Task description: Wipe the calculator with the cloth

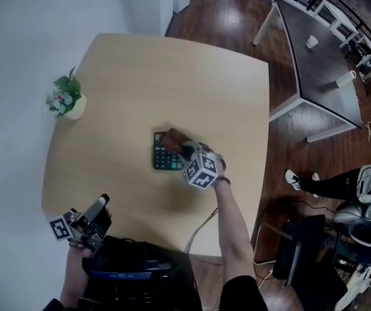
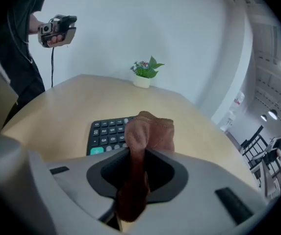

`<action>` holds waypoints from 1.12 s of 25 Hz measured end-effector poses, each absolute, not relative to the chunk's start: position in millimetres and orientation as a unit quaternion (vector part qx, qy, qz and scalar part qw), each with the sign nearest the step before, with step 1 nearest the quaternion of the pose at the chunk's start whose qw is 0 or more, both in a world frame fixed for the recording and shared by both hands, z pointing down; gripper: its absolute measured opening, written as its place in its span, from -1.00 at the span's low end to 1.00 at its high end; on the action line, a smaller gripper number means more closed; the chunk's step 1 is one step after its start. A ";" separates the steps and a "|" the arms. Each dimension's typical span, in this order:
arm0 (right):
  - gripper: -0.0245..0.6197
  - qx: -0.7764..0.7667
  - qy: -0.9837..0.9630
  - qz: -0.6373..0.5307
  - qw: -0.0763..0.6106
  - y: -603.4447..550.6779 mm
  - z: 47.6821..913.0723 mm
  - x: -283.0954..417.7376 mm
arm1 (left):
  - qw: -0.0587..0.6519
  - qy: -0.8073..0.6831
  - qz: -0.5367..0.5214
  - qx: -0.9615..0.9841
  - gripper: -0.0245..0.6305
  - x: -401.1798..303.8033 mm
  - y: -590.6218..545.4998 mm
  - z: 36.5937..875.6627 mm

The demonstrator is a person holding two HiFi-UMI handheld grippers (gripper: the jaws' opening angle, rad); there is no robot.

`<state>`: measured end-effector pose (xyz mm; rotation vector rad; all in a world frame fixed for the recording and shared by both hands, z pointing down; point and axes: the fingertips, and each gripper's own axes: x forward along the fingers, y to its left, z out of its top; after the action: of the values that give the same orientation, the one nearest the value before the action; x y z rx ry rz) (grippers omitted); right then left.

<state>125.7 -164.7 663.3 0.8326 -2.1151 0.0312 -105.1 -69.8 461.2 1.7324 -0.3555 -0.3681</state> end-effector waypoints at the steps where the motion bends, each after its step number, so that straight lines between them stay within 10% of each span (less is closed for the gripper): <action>1: -0.67 0.325 -0.846 0.014 0.421 -157.1 665.3 122.5 | 0.621 -0.156 -0.158 0.752 -0.63 -105.7 -70.0 463.2; 13: -0.67 0.133 -0.856 0.048 0.497 -26.7 692.4 95.9 | 0.628 -0.134 -0.137 0.754 -0.63 -85.2 -63.3 465.2; 20: -0.67 0.354 -0.864 0.031 0.356 -137.2 604.3 137.4 | 0.628 -0.126 -0.132 0.757 -0.63 -78.3 -58.5 462.2; 28: -0.67 0.307 -0.854 -0.004 0.419 -158.2 650.3 107.2 | 0.617 -0.118 -0.120 0.768 -0.63 -74.8 -54.6 461.9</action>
<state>107.2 -158.2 650.3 0.7708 -2.1425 -0.0105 -74.8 -54.6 461.9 1.7687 -0.2715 -0.2762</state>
